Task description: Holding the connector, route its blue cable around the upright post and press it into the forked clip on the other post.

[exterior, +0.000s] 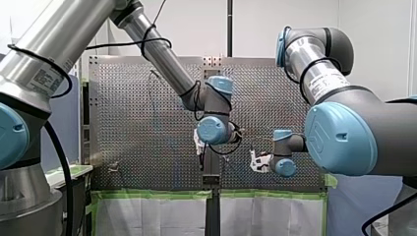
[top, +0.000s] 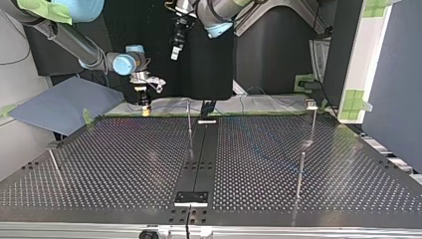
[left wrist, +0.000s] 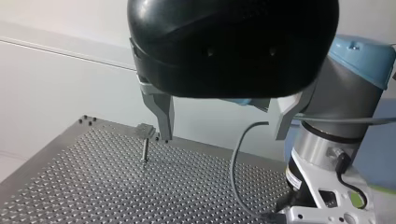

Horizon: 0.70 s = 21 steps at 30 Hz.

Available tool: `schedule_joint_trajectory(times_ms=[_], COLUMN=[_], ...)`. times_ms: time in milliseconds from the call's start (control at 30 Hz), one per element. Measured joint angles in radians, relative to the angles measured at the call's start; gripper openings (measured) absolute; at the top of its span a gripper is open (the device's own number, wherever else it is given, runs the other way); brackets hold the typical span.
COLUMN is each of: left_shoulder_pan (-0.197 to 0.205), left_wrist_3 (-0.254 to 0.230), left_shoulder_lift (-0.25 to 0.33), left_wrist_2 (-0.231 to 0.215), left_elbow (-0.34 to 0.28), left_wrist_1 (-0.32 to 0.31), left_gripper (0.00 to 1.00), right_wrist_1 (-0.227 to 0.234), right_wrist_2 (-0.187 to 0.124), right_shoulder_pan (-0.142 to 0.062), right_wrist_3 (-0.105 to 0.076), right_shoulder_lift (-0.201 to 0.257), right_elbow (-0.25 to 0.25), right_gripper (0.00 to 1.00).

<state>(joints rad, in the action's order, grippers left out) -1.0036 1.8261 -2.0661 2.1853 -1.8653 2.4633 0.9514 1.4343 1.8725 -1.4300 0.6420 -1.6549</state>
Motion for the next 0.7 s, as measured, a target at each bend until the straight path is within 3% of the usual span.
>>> schedule_joint_trajectory(times_ms=[200,367,700], left_shoulder_pan=[0.005,0.029,0.119], left_wrist_3=[0.010,0.053,0.138], left_shoulder_lift=[0.052,0.101,0.200], left_wrist_2=[0.002,0.000,-0.079], left_elbow=[-0.052,-0.101,-0.200], left_wrist_1=[-0.021,-0.066,-0.164], left_gripper=[1.00,1.00,1.00], right_wrist_1=[0.000,0.002,0.004], right_wrist_2=[0.000,0.000,-0.001], right_shoulder_pan=[0.000,0.000,0.000], right_wrist_3=[0.000,0.000,0.000], right_shoulder_lift=[-0.001,-0.001,-0.003], right_elbow=[0.000,0.000,0.000], right_gripper=[0.00,0.00,0.00])
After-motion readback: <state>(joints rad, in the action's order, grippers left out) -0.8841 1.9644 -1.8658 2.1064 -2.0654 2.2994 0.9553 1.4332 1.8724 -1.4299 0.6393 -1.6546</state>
